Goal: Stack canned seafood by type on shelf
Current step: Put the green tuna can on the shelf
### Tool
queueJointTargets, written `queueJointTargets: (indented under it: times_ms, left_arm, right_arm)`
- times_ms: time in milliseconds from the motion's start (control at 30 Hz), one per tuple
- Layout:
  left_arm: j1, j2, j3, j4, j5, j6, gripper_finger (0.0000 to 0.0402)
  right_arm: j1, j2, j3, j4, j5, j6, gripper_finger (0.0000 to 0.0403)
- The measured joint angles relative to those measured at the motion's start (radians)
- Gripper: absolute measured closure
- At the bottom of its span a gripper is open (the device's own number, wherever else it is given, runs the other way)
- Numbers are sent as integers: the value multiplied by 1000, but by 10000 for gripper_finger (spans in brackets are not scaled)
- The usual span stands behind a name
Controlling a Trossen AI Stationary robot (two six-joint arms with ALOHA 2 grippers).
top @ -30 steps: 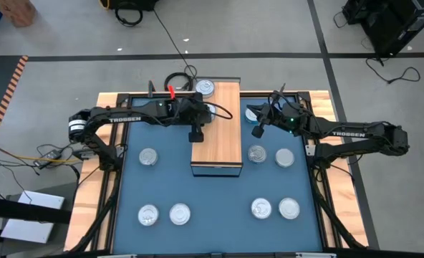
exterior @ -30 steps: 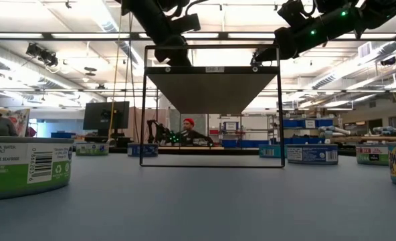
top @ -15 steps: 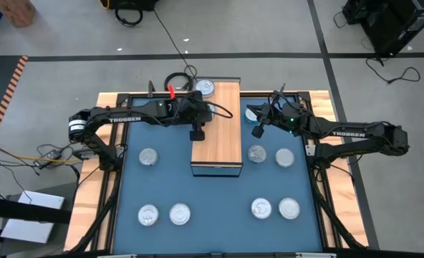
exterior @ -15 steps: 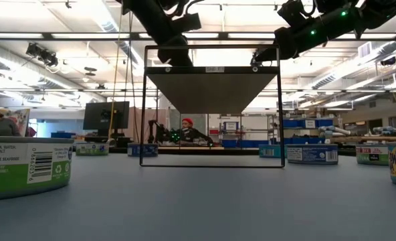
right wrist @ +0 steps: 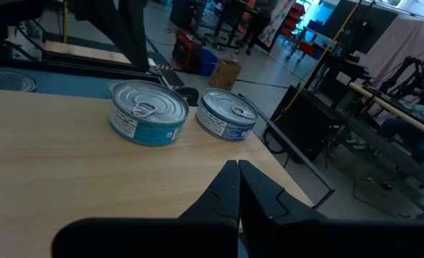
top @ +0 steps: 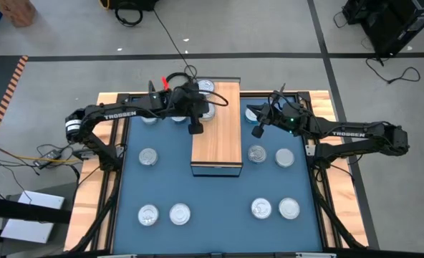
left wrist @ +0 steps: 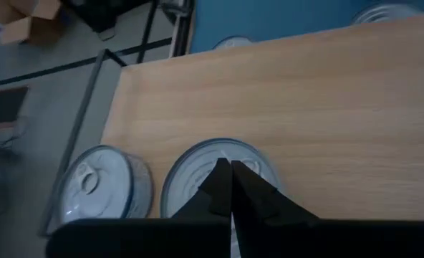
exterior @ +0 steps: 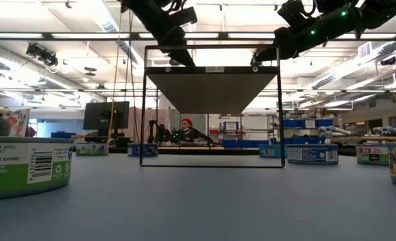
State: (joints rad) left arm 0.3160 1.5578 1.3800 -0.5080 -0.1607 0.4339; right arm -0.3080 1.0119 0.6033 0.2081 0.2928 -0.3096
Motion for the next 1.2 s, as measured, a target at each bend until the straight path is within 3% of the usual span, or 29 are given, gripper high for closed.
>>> queueJointTargets:
  times_ms: [200,400,700,900,1200]
  left_arm:
    - [23,0,-27,84,80,4,400]
    - [29,0,-28,101,111,11,400]
    - [34,-9,-29,224,290,7,401]
    - [33,-5,-34,322,317,3,401]
    - [3,1,-152,517,312,-42,402]
  right_arm:
    - [0,0,0,0,-6,0,392]
    - [0,1,0,0,-81,4,392]
    - [0,5,0,-6,-115,60,392]
    - [0,24,1,2,-117,88,392]
    - [0,107,1,13,-117,131,392]
